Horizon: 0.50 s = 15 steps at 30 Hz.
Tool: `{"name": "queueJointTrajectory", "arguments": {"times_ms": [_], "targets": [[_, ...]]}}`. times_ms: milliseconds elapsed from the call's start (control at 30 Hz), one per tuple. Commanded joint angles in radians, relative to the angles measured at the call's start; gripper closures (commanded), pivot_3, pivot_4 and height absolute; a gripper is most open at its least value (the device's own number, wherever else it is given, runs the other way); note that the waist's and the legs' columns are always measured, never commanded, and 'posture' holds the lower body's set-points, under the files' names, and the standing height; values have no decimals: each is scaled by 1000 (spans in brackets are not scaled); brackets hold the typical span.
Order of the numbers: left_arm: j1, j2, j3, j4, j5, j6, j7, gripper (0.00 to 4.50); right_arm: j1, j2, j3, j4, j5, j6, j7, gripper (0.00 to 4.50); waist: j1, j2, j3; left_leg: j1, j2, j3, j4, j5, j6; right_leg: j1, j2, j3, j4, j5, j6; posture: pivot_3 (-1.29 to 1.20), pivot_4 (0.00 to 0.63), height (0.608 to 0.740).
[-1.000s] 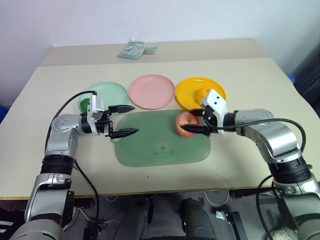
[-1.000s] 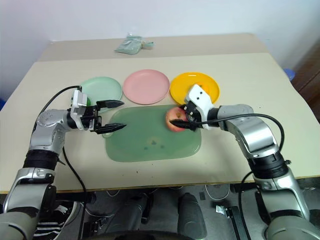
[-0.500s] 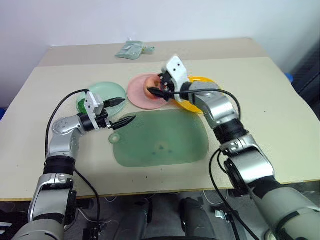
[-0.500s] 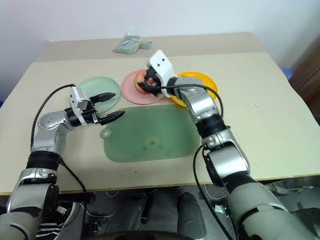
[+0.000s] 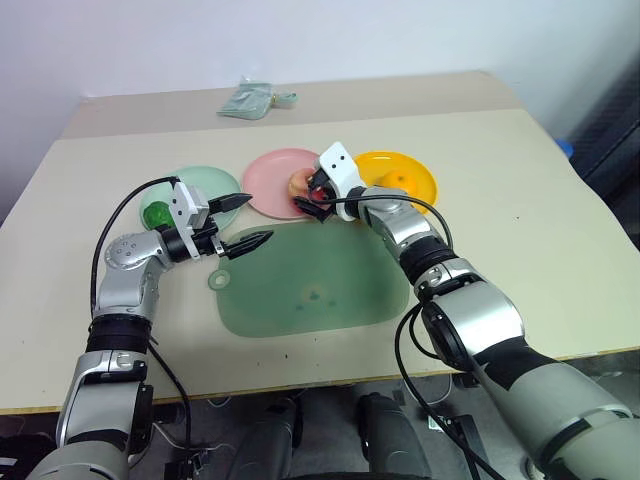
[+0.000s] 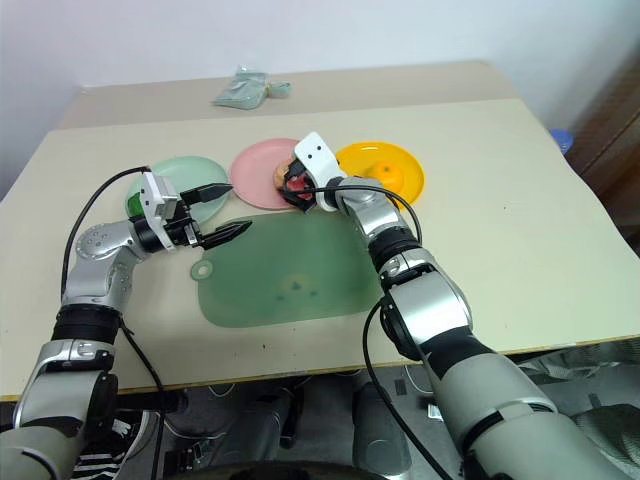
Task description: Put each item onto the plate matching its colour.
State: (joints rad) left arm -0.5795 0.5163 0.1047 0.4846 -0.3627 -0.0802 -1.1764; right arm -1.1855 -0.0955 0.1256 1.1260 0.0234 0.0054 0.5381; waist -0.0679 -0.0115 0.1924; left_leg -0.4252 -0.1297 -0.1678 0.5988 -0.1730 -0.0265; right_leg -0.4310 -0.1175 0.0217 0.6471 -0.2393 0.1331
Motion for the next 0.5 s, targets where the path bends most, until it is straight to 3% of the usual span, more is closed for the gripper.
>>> {"name": "queueJointTrajectory", "arguments": {"times_ms": [33, 200, 500], "targets": [[-11, 12, 18, -35, -22, 1, -10, 0, -56, -15, -82, -84, 58, -55, 24, 24, -2, 0, 0, 0, 0, 0, 0, 0, 0, 0, 0, 0, 0, 0, 0, 0, 150, 740], [-12, 18, 30, -57, -55, 11, -46, 0, 41, -77, -167, -368, 196, 21, 196, 24, -2, 0, 0, 0, 1, 0, -1, 0, 0, -1, 0, 0, 0, 0, 0, 0, 150, 740], [3, 76, 49, -96, -164, 129, -197, 0, 556, -371, -142, -1176, 383, 254, 482, 24, 10, 0, 0, 0, 1, 0, -1, 0, 0, 0, 0, 0, -1, 0, 0, 0, 150, 740]]}}
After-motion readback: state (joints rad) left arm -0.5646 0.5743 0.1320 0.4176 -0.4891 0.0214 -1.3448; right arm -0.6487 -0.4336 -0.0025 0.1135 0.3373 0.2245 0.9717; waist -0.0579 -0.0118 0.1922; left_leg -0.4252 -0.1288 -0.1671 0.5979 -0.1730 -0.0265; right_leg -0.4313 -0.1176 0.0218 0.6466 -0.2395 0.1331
